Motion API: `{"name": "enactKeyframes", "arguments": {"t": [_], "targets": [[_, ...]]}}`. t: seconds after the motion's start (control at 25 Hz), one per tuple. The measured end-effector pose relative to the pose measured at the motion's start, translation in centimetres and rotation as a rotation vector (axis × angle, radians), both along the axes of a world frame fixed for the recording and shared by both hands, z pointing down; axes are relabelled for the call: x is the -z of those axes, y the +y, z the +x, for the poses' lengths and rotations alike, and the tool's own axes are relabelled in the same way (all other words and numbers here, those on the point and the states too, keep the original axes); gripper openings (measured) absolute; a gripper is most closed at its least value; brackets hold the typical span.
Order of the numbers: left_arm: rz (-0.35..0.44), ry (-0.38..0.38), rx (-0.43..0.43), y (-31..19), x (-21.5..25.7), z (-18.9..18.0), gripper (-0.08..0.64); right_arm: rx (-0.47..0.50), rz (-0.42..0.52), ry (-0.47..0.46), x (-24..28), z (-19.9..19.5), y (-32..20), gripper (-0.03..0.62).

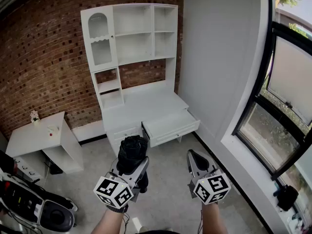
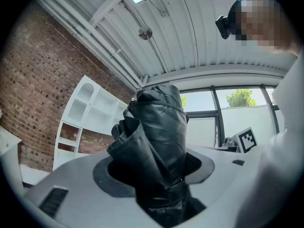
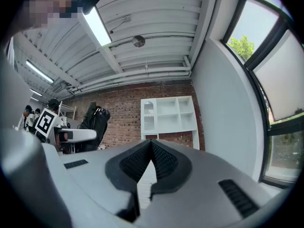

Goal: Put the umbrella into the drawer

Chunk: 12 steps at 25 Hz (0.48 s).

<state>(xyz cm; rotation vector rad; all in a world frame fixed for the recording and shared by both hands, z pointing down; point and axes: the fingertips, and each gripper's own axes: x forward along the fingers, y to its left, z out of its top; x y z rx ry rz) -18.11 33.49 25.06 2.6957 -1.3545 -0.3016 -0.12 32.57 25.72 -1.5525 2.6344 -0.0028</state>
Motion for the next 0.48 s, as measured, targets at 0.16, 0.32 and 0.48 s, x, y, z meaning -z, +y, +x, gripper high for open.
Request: {"name": "enactKeyframes", "arguments": {"t": [0.16, 0.32, 0.48], "targets": [[0.009, -0.014, -0.007, -0.3, 0.1, 0.5, 0.254, -0.003, 0.008, 0.003, 0.1, 0.2, -0.2, 0.003], [0.018, -0.024, -0.007, -0.1, 0.3, 0.9, 0.253, 0.002, 0.002, 0.000, -0.2, 0.5, -0.1, 0.003], [0.027, -0.021, -0.002, 0.2, 0.5, 1.5, 0.255, 0.029, -0.008, -0.016, -0.4, 1.1, 0.3, 0.003]]}}
